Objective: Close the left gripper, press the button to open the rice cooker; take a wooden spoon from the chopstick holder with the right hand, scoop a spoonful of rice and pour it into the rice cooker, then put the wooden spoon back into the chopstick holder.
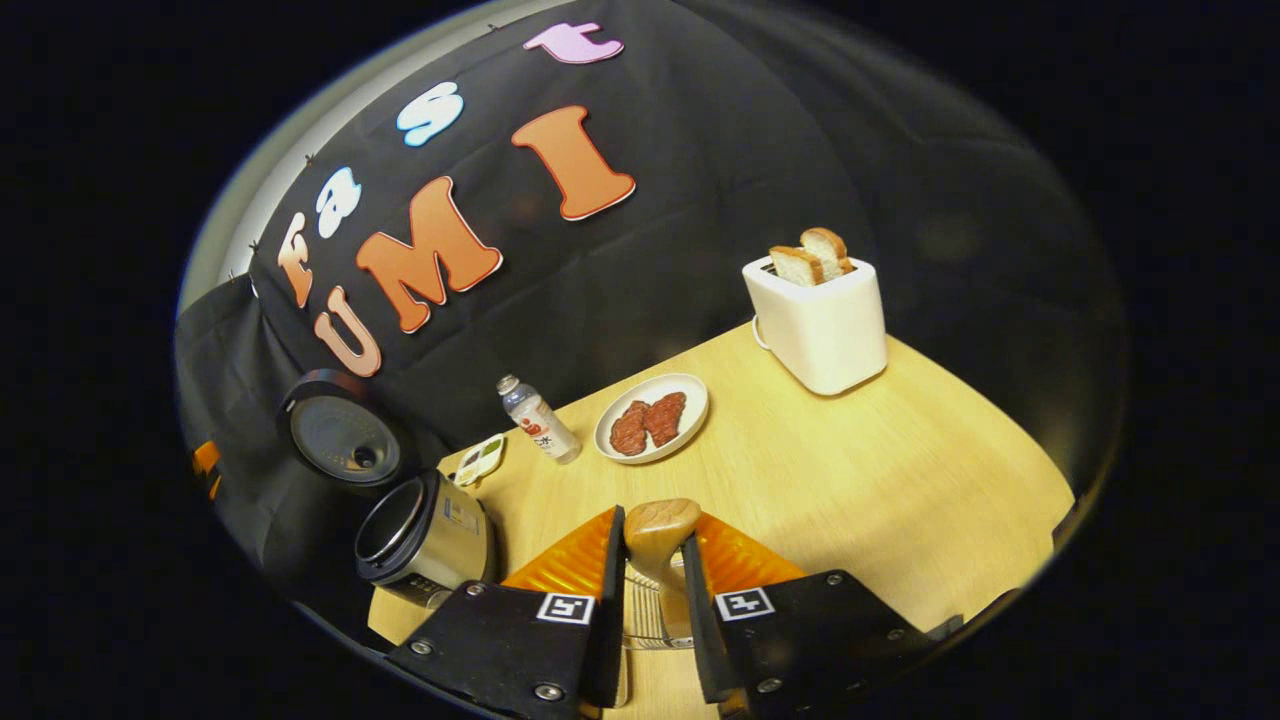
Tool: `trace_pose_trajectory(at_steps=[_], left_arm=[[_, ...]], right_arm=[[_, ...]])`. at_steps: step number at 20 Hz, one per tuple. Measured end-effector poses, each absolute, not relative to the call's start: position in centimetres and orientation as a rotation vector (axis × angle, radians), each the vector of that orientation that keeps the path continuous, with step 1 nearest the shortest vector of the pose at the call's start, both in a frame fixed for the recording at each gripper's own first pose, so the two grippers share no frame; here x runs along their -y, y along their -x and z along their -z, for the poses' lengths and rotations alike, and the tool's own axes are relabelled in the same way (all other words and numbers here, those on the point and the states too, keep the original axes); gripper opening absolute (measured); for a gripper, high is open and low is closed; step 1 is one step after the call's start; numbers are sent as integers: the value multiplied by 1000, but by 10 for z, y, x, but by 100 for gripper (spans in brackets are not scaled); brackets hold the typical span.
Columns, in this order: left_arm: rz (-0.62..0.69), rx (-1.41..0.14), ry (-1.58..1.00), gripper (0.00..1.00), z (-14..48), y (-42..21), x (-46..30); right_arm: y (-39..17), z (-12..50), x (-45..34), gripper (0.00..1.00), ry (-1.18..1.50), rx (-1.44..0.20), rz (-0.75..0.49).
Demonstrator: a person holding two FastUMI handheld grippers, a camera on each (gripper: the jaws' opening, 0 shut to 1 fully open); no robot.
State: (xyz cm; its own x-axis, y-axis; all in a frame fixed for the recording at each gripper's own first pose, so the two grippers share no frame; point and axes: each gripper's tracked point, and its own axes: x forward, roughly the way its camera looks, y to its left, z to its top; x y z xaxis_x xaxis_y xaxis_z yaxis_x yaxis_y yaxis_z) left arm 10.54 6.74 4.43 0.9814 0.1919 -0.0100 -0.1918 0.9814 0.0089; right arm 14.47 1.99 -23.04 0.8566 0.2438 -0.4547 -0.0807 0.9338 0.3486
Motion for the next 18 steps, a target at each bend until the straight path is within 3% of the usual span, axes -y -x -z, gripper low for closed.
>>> trace_pose_trajectory(at_steps=[1, 8, 12, 18], left_arm=[[-183, -14, -3, 100, -42, -106, -65], [-180, 1, 12, 100, -45, -104, -70], [-147, 27, 30, 100, -54, -106, -63], [-87, 50, 54, 99, -69, -115, -49]], right_arm=[[-146, 225, -16, 32, -317, -507, -169], [-141, 143, 25, 76, -272, -403, -67], [-132, 78, 40, 93, -244, -314, -40], [-109, -8, 50, 95, -118, -174, 7]])
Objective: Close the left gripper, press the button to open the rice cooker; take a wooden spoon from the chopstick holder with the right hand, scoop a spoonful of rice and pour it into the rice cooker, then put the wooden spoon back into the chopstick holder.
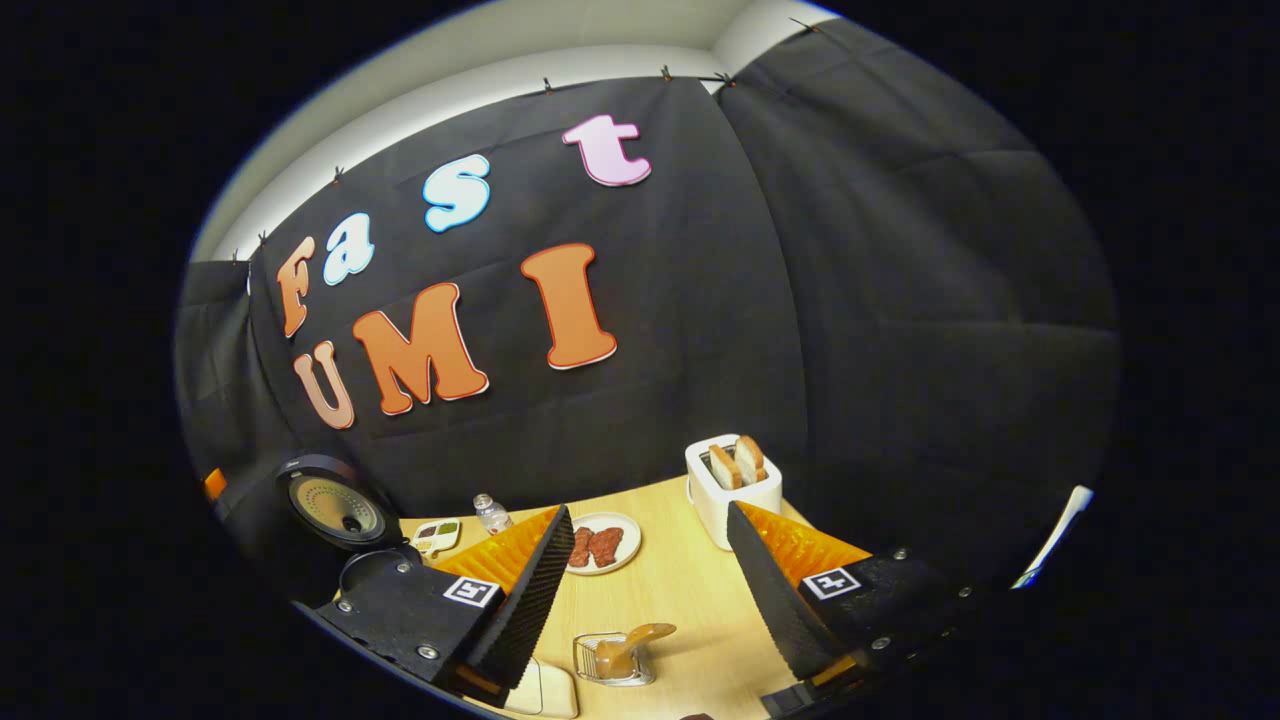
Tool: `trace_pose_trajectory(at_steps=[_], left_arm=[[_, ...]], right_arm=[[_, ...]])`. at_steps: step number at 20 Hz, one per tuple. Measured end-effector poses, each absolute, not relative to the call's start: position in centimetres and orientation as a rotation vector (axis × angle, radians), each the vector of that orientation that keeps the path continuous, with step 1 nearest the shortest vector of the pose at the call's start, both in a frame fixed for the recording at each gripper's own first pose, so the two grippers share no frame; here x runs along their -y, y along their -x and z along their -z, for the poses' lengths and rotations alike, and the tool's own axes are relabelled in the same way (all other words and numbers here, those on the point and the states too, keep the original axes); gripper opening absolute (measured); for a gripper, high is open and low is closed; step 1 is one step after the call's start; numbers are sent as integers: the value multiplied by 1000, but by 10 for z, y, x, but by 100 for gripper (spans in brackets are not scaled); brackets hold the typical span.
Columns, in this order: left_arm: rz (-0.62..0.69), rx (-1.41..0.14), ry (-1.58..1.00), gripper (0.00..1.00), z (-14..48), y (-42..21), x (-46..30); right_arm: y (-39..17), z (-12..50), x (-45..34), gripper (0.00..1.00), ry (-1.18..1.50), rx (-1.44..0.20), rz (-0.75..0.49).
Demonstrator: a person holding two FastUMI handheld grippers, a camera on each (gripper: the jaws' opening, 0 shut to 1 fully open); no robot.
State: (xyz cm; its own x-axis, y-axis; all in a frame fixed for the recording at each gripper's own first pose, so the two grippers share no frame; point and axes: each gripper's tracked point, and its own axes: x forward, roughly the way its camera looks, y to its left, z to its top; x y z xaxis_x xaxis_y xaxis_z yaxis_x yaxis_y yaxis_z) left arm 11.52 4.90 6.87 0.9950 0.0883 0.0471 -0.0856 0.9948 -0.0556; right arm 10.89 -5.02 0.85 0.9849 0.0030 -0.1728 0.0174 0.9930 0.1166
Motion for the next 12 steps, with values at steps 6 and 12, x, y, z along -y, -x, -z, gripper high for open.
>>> trace_pose_trajectory(at_steps=[6, 12], left_arm=[[-23, 108, 84, 98, -124, -149, -29], [32, 143, 110, 99, -174, -208, -18]], right_arm=[[-81, -69, 43, 94, -8, -74, 26], [-70, -85, 35, 94, 55, -42, 42]])
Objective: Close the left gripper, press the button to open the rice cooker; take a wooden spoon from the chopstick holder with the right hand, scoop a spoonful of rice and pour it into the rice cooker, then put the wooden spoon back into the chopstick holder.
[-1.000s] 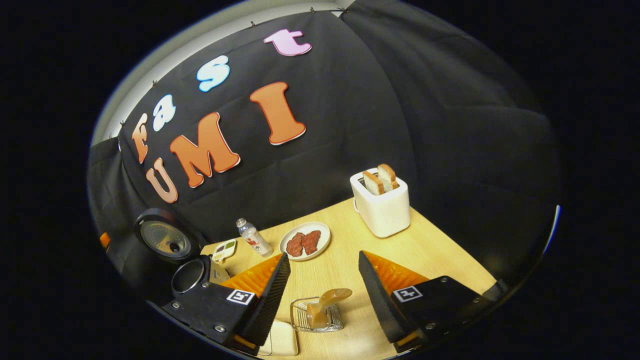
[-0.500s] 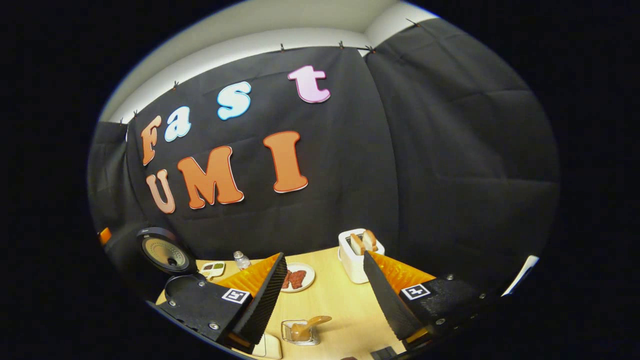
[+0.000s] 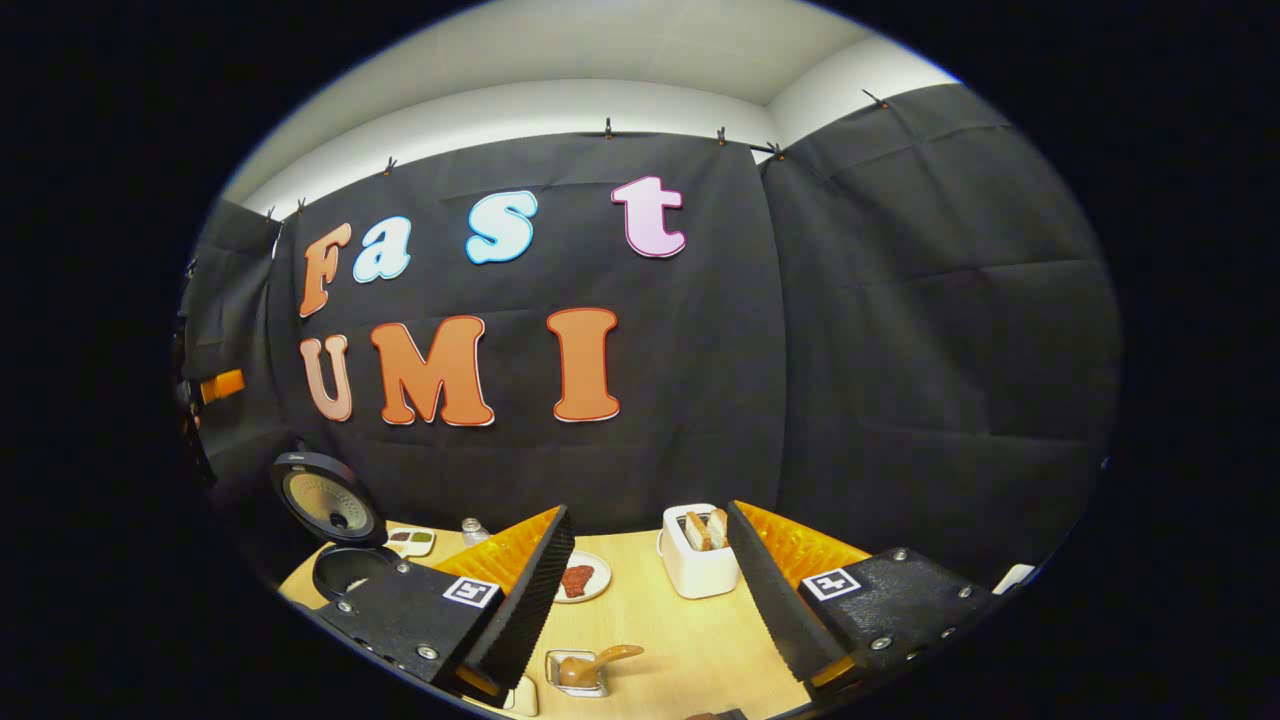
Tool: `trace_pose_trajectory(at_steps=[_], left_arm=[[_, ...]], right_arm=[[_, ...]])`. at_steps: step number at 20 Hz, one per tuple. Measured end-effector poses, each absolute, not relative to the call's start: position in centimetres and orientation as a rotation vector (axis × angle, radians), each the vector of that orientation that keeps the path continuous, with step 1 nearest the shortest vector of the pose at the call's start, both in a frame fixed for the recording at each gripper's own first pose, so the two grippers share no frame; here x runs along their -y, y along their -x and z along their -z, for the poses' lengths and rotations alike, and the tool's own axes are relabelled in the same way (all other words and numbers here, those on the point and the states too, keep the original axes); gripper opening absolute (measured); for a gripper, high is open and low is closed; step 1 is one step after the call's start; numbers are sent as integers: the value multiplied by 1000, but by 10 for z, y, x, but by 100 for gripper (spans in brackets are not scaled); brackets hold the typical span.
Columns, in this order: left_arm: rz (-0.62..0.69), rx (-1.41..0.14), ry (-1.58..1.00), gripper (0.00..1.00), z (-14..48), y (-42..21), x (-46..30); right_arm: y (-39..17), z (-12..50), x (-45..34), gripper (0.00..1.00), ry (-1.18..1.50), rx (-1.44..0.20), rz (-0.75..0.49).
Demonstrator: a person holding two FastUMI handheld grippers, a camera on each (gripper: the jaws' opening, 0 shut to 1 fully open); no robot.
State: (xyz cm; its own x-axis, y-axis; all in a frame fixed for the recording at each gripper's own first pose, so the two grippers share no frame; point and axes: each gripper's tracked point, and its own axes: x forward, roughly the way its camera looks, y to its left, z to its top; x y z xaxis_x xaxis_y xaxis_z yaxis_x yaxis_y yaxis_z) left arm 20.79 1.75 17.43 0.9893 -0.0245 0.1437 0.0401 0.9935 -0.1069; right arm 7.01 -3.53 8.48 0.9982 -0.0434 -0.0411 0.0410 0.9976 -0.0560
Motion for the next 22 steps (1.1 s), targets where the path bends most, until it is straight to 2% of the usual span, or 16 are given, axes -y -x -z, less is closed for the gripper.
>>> trace_pose_trajectory(at_steps=[5, 11, 12, 15, 16, 21, 22], left_arm=[[60, 94, 87, 98, -176, -263, -7], [88, -46, 49, 98, -123, -322, 1], [89, -79, 53, 100, -110, -329, 0], [80, -142, 39, 99, -81, -341, -6], [83, -148, 23, 99, -75, -343, -6], [115, -237, 9, 98, -37, -346, 1], [113, -250, 4, 99, -32, -345, 0]], right_arm=[[-66, -85, 30, 95, 51, -42, 47], [-62, -90, 25, 95, 36, -33, 42], [-61, -87, 25, 100, 33, -39, 44], [-59, -83, 28, 100, 38, -47, 55], [-60, -82, 30, 95, 45, -52, 63], [-56, -76, 20, 95, 43, -71, 50], [-55, -75, 18, 100, 43, -71, 45]])
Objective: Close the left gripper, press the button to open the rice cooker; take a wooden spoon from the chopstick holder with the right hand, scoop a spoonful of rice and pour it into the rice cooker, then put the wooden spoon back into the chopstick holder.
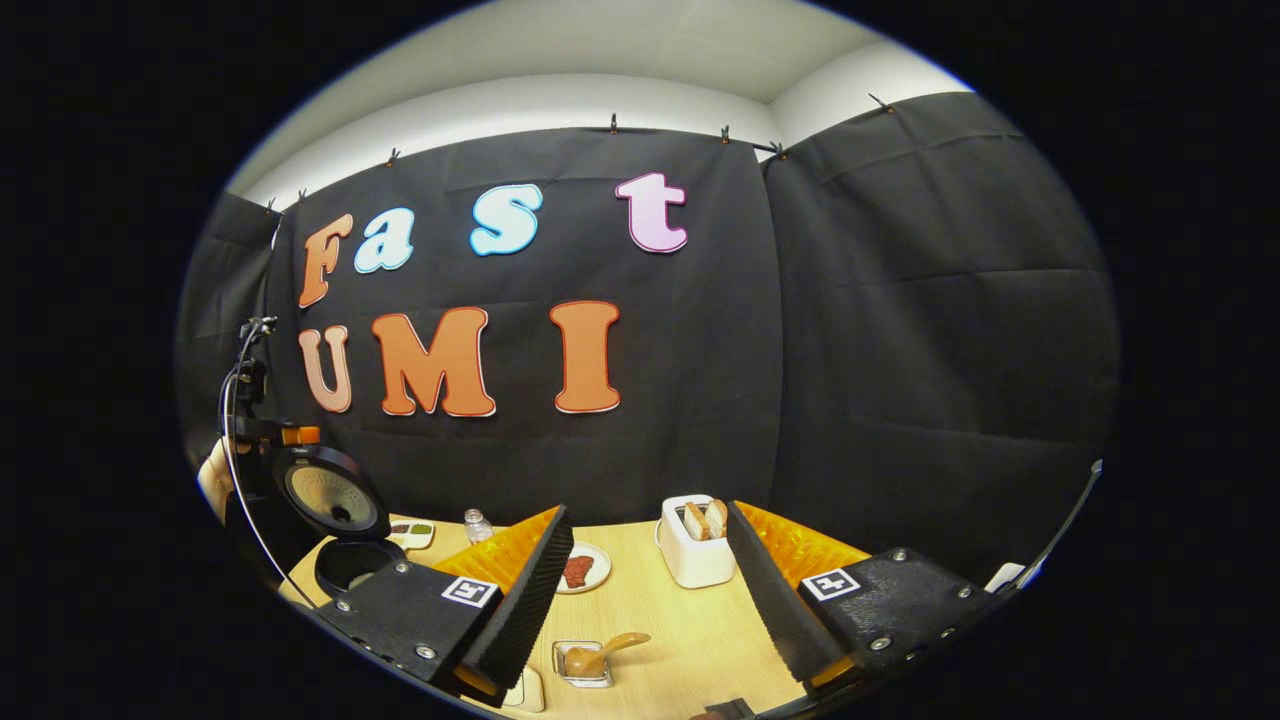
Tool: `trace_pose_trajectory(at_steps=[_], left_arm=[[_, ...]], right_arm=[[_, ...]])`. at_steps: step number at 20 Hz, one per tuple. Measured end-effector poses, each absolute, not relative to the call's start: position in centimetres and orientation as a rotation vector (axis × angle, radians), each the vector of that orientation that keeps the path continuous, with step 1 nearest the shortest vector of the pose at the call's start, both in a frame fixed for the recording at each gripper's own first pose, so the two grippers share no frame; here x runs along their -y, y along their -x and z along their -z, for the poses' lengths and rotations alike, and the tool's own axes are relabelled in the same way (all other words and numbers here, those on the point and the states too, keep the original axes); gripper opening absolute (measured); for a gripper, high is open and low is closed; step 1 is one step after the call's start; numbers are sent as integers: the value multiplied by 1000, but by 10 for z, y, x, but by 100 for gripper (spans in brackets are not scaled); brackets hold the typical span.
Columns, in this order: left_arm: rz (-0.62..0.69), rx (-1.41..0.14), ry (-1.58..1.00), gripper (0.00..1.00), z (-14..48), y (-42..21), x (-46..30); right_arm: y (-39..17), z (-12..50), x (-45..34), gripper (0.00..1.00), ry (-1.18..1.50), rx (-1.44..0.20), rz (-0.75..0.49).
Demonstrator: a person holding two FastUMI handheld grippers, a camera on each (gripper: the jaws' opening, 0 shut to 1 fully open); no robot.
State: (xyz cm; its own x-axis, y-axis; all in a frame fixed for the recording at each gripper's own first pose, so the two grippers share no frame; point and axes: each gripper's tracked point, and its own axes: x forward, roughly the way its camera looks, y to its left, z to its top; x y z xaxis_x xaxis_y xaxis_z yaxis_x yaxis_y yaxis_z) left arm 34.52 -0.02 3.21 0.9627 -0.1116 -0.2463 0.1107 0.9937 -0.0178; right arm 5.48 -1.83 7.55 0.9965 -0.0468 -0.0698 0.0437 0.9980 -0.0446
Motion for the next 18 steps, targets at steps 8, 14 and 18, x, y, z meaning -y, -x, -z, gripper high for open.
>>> trace_pose_trajectory(at_steps=[8, 14, 18], left_arm=[[141, -245, 61, 100, -21, -317, 7], [158, -262, 38, 100, 4, -267, 21], [175, -304, 36, 100, 38, -232, 32]], right_arm=[[-47, -81, 11, 100, 18, -56, 8], [-47, -77, 9, 88, -1, -63, -23], [-50, -71, 6, 100, 0, -73, -51]])
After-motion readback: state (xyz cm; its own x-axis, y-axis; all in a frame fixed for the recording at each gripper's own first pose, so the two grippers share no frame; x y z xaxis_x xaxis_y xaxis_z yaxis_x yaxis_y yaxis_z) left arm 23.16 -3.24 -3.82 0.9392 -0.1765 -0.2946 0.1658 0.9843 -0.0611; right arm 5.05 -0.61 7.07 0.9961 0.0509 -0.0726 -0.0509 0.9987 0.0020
